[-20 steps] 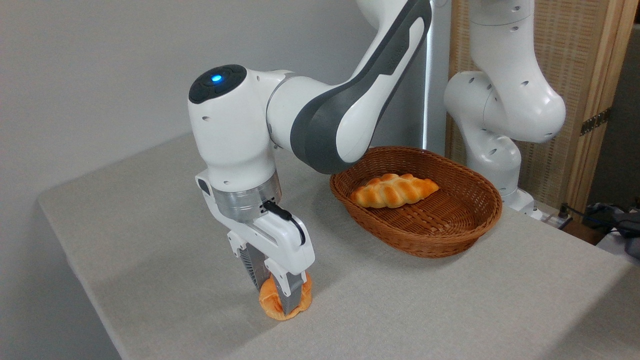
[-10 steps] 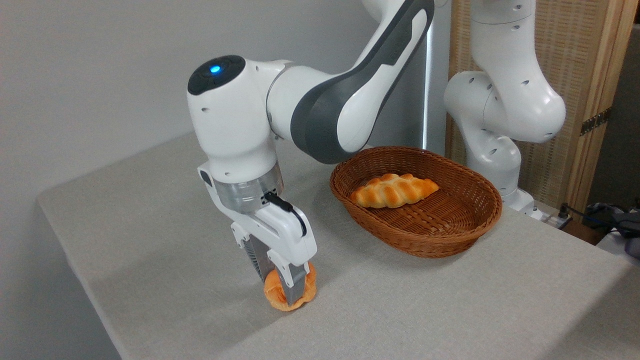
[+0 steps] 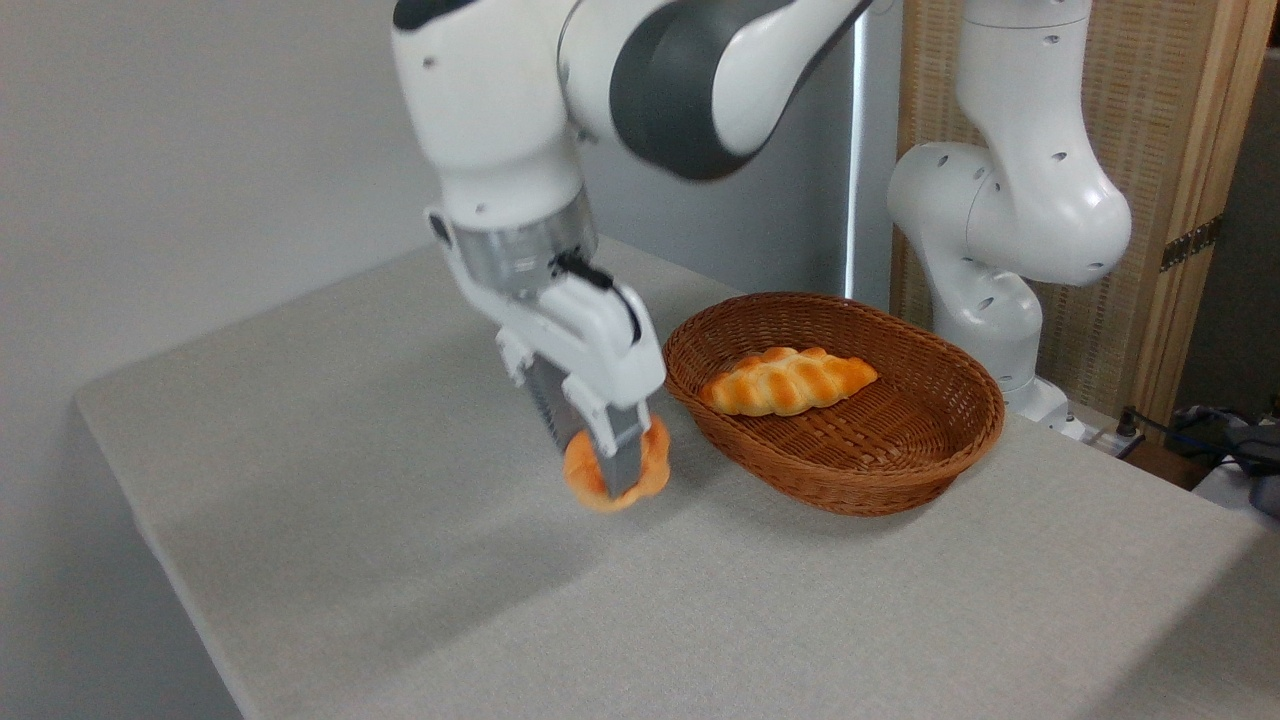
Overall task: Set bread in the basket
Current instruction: 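Lift the bun and carry it over the woven basket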
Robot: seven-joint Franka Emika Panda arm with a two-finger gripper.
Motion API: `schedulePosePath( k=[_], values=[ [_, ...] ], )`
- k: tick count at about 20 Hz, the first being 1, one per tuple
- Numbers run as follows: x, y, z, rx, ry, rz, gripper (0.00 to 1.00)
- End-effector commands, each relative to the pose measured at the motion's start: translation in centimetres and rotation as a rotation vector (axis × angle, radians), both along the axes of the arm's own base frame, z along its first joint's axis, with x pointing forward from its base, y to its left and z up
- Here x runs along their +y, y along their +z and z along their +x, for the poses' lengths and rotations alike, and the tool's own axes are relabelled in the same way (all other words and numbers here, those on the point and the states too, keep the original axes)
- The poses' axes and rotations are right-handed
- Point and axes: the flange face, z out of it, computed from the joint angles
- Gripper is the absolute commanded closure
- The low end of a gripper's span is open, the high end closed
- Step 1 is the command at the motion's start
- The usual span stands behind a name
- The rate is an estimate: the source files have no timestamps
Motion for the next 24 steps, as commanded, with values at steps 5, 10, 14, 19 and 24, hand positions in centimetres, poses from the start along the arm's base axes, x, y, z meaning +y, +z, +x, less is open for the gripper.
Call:
schedulePosePath(
  k=[5, 10, 14, 19, 24],
  values=[
    [0.5, 4.8, -6.7, 0.041, -0.144, -0.026, 0.42],
    [1.8, 3.4, -11.8, 0.047, -0.226, -0.043, 0.43],
    [3.0, 1.5, -15.5, 0.068, -0.318, -0.017, 0.43],
    [2.9, -0.3, -16.7, 0.117, -0.387, 0.032, 0.43],
    [2.2, -2.9, -17.1, 0.155, -0.480, 0.098, 0.40]
  ],
)
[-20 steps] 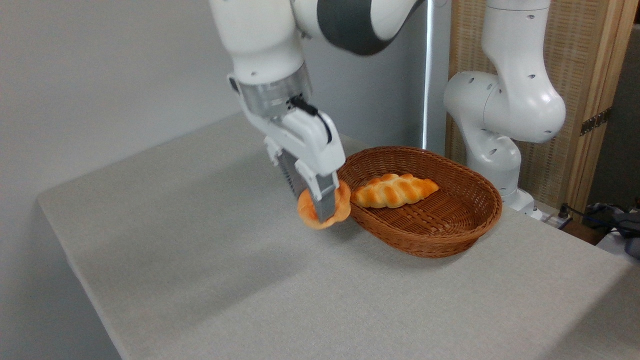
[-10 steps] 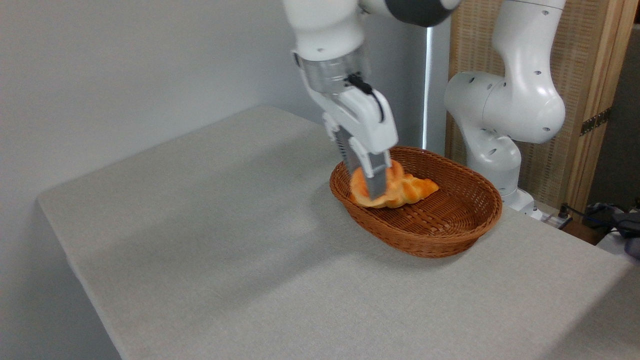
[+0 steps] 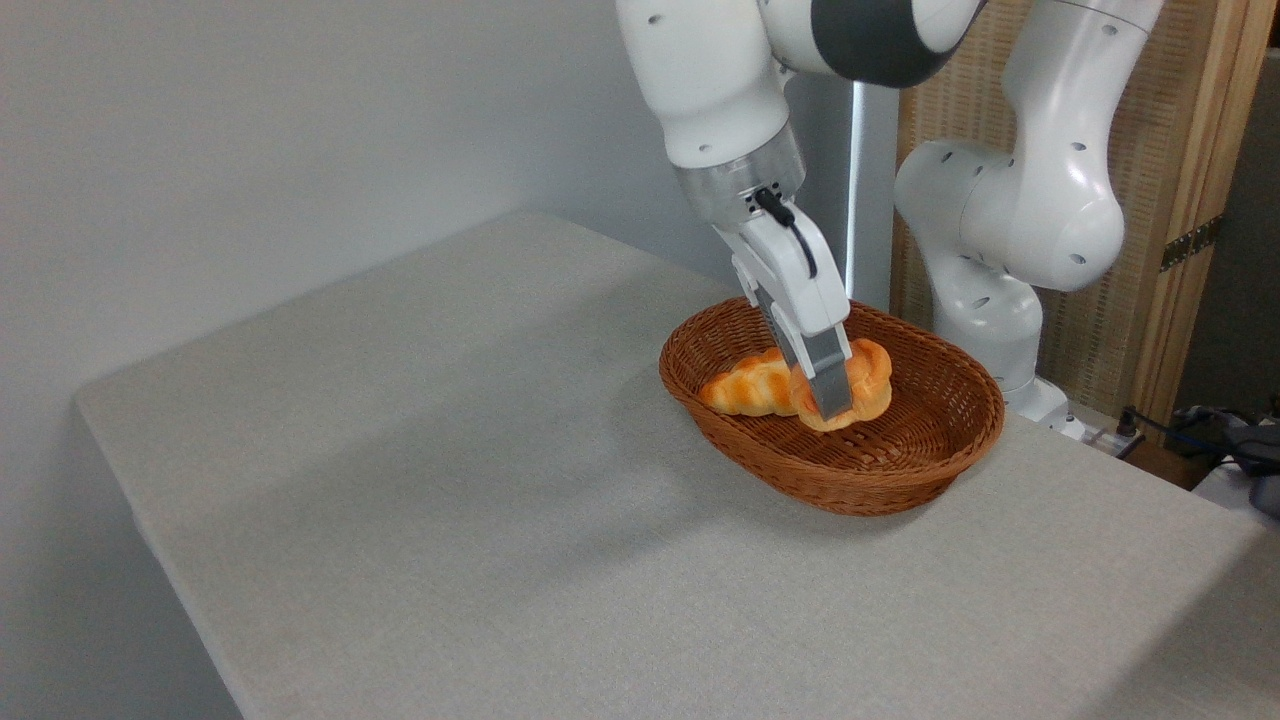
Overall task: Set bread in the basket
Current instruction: 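Lower the bun into the basket beside the braided roll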
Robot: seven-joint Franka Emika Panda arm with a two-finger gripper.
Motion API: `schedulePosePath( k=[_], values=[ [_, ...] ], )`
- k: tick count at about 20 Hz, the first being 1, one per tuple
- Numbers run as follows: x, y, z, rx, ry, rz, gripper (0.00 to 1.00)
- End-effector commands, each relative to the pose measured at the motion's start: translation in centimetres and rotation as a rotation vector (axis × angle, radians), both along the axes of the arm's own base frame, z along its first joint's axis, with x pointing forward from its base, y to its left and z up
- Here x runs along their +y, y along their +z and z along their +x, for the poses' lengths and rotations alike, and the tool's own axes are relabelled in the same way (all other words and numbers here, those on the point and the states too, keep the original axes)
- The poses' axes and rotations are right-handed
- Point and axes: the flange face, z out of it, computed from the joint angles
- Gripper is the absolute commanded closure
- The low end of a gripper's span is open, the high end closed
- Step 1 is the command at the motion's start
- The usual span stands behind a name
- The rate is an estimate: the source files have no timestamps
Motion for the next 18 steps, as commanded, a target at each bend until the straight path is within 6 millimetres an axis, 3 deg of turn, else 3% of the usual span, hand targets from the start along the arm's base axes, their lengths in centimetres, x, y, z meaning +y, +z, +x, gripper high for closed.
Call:
schedulePosePath(
  k=[1, 6, 14, 16, 18],
  values=[
    [-0.4, -1.5, -0.5, -0.004, -0.075, 0.025, 0.39],
    [-0.8, -2.6, -0.6, 0.008, -0.089, 0.027, 0.31],
    [-0.8, -2.8, -0.6, 0.011, -0.089, 0.028, 0.22],
    [-0.8, -2.8, -0.6, 0.011, -0.089, 0.028, 0.07],
    [-0.8, -2.8, -0.6, 0.013, -0.089, 0.028, 0.02]
  ],
)
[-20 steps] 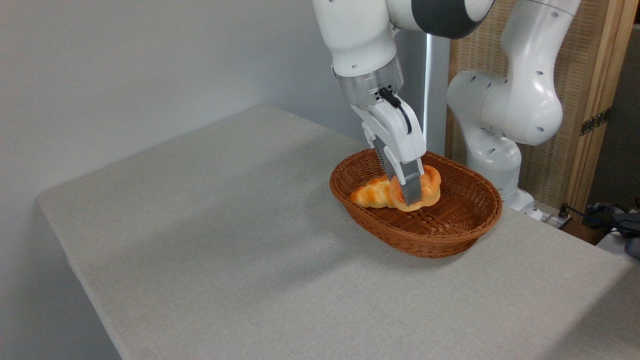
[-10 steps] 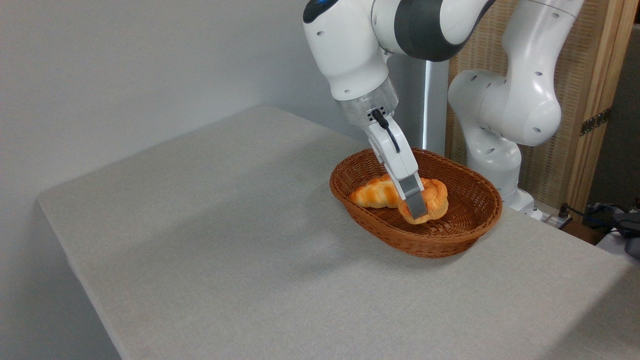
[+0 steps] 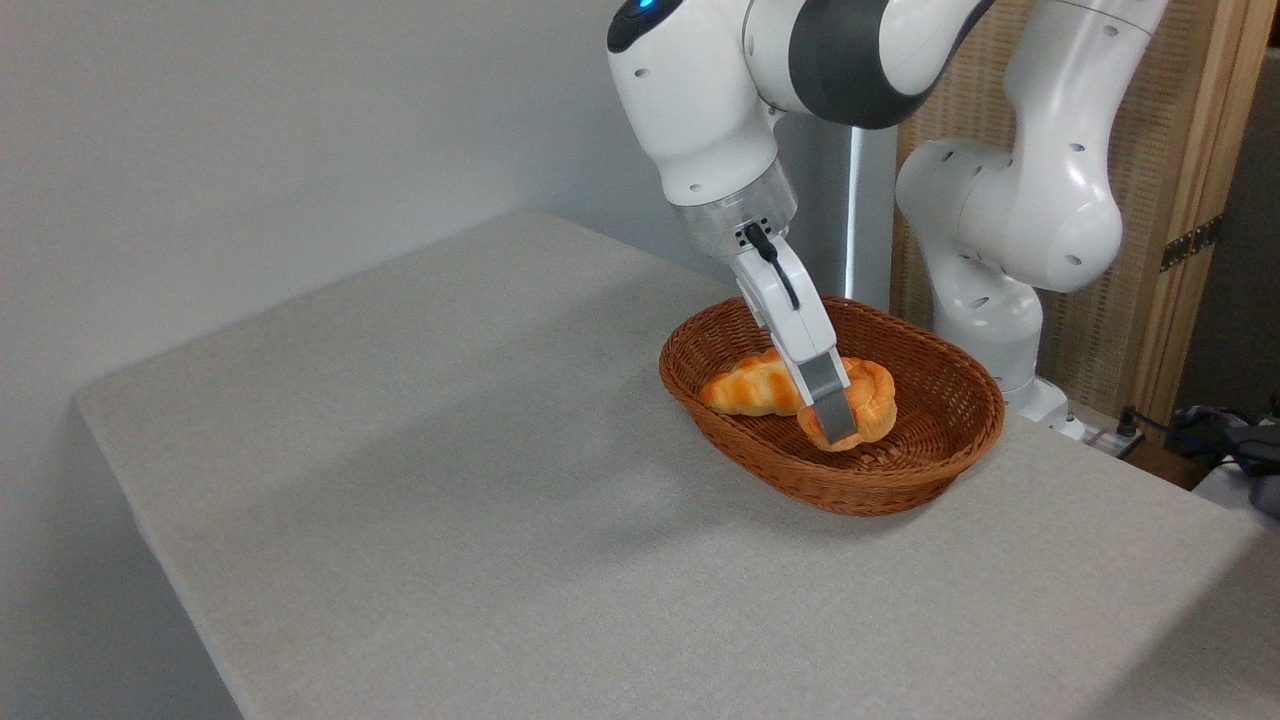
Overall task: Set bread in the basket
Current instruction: 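Lower the bun into the basket beside the braided roll, then open the gripper and raise it away from the bun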
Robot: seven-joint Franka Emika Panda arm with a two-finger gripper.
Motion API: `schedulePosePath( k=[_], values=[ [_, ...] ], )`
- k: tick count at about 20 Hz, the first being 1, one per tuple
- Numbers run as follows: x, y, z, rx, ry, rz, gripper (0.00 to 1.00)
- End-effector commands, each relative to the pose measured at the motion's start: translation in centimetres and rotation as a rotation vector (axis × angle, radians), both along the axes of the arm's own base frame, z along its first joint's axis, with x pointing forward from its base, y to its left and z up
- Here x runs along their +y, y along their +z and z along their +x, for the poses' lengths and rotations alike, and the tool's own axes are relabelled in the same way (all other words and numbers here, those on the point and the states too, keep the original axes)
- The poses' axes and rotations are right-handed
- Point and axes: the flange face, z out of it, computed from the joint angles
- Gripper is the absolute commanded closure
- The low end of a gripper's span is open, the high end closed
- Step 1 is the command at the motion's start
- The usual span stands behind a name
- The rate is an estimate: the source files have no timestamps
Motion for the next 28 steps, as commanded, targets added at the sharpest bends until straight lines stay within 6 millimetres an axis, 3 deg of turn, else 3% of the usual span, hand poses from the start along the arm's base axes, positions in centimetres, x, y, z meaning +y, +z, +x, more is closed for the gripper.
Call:
schedulePosePath(
  k=[1, 16, 20, 25, 28],
  values=[
    [0.3, 0.0, 0.0, -0.012, -0.027, 0.002, 0.02],
    [0.3, 0.0, 0.0, -0.012, -0.026, 0.002, 0.00],
    [0.3, 0.8, 0.2, -0.028, -0.017, 0.005, 0.00],
    [0.5, 5.2, 1.6, -0.102, 0.013, 0.010, 0.00],
    [0.6, 9.4, 2.8, -0.172, 0.084, -0.008, 0.00]
  ],
)
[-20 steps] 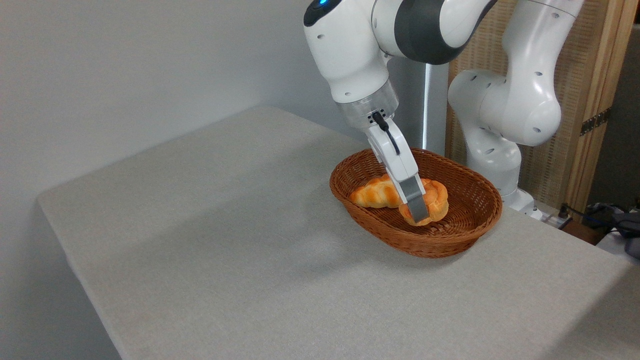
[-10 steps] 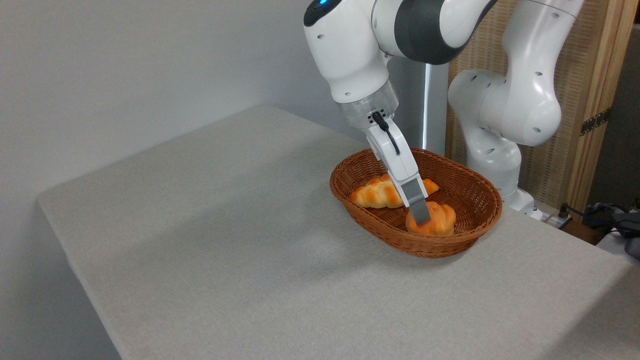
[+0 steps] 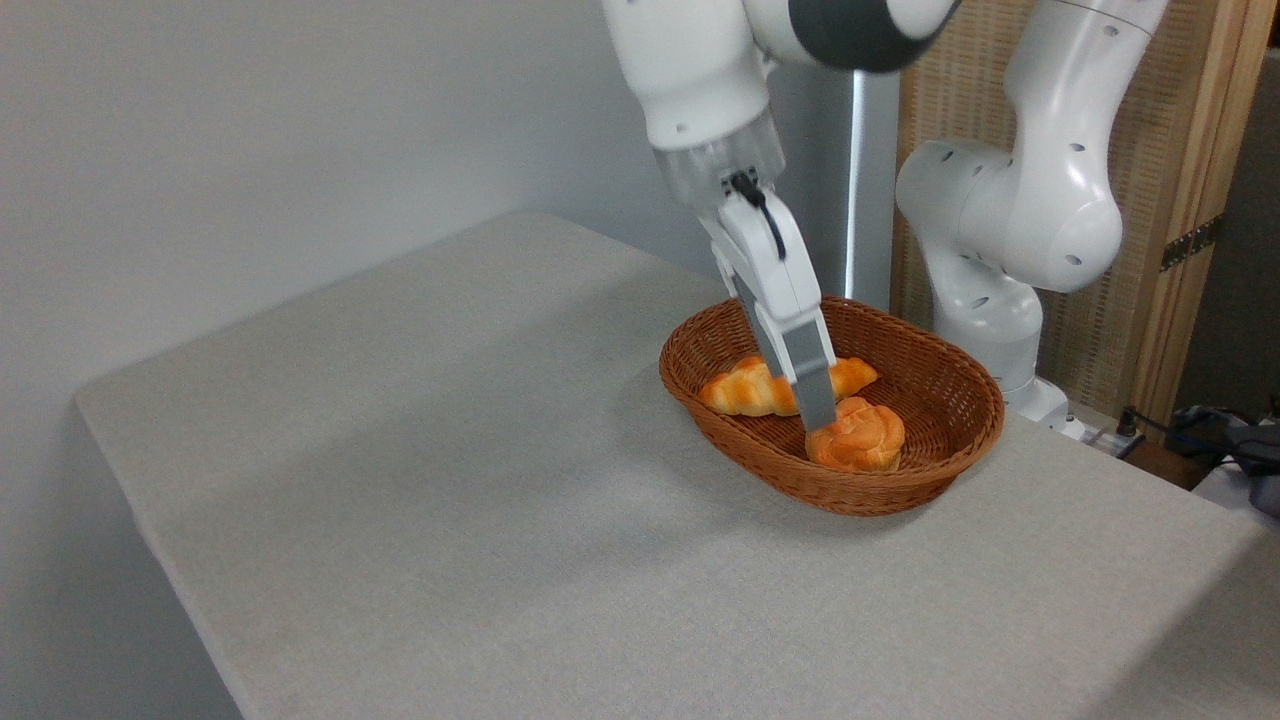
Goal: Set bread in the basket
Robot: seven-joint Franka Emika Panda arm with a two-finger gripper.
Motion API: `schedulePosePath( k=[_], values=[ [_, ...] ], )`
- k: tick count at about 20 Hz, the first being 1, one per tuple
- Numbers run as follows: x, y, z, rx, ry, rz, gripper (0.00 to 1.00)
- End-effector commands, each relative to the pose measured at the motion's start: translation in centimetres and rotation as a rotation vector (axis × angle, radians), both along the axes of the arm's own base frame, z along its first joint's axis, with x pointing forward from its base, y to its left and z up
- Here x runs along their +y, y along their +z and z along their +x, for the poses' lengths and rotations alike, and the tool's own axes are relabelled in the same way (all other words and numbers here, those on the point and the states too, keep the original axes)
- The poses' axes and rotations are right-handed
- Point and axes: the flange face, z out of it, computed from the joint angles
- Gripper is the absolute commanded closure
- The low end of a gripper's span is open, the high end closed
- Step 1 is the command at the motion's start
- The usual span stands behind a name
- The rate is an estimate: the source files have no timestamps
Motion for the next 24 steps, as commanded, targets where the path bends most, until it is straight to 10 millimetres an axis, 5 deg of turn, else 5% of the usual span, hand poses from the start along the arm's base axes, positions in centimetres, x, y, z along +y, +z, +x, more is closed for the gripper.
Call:
schedulePosePath(
  k=[1, 6, 11, 24],
  values=[
    [-0.1, 5.7, 1.6, -0.078, 0.101, -0.033, 0.00],
    [-2.7, 11.0, 7.6, -0.169, 0.415, -0.139, 0.00],
    [-5.6, 11.9, 14.3, -0.217, 0.551, -0.086, 0.00],
    [-7.1, 11.0, 15.8, -0.267, 0.638, -0.071, 0.00]
  ],
)
